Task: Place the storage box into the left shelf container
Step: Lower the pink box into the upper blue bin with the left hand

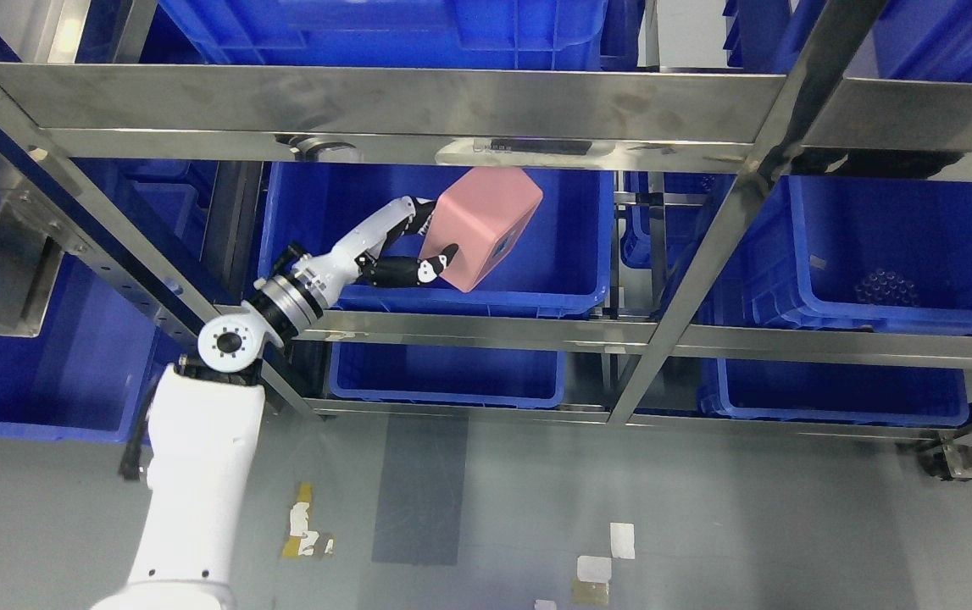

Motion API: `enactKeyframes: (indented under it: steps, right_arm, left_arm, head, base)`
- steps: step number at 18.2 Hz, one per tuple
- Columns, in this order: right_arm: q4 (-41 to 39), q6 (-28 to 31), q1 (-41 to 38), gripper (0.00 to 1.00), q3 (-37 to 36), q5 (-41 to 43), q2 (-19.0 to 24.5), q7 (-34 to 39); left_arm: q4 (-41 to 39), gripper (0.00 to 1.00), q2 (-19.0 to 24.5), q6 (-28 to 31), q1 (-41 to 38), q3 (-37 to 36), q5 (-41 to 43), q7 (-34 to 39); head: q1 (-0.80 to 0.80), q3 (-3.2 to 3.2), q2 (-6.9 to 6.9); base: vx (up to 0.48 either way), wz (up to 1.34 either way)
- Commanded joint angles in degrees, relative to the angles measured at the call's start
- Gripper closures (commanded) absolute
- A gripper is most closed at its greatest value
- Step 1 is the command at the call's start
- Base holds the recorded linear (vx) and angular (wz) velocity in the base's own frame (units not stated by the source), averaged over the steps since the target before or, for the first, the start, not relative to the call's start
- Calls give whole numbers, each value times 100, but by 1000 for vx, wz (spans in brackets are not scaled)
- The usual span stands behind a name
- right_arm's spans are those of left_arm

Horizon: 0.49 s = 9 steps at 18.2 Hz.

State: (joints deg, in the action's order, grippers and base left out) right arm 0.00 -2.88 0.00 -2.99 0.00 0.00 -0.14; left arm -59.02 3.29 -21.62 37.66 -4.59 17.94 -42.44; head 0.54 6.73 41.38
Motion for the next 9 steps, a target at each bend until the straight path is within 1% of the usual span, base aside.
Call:
enactKeyframes:
  steps: [1,3,5,6,7,8,9]
  right_arm:
    - [-100,6,18,0,0,123,-100,-3]
    - [-100,6,18,0,0,123,-100,-3]
    - [-100,6,27,0,0,123,-100,-3]
    - [-100,-2,27,0,0,123,-100,6]
    - [-100,6,18,0,0,123,-100,-3]
    - [-100,-2,27,0,0,123,-100,-3]
    - [-100,6,18,0,0,123,-100,-3]
  left_arm:
    - [1551,89,32,-385,839,-226,1833,-27]
    - [1569,87,-74,-439,848,-349,2203,-27]
    - [1552,86,-188,-439,857,-350,2240,-27]
    - [1543,83,-197,-439,866,-324,2240,-18]
    - [1534,74,-229,-430,866,-245,2205,51]
    - [1517,57,-229,-422,866,-62,2170,113]
    - [1464,38,-229,-422,857,297,2152,288]
  head:
    - [0,0,0]
    - [0,0,0]
    - [0,0,0]
    - [0,0,0]
    - [0,0,0]
    - [0,0,0]
    - [0,0,0]
  base:
    - [0,0]
    - [0,0]
    - [0,0]
    - [0,0]
    - [0,0]
    - [0,0]
    - [0,0]
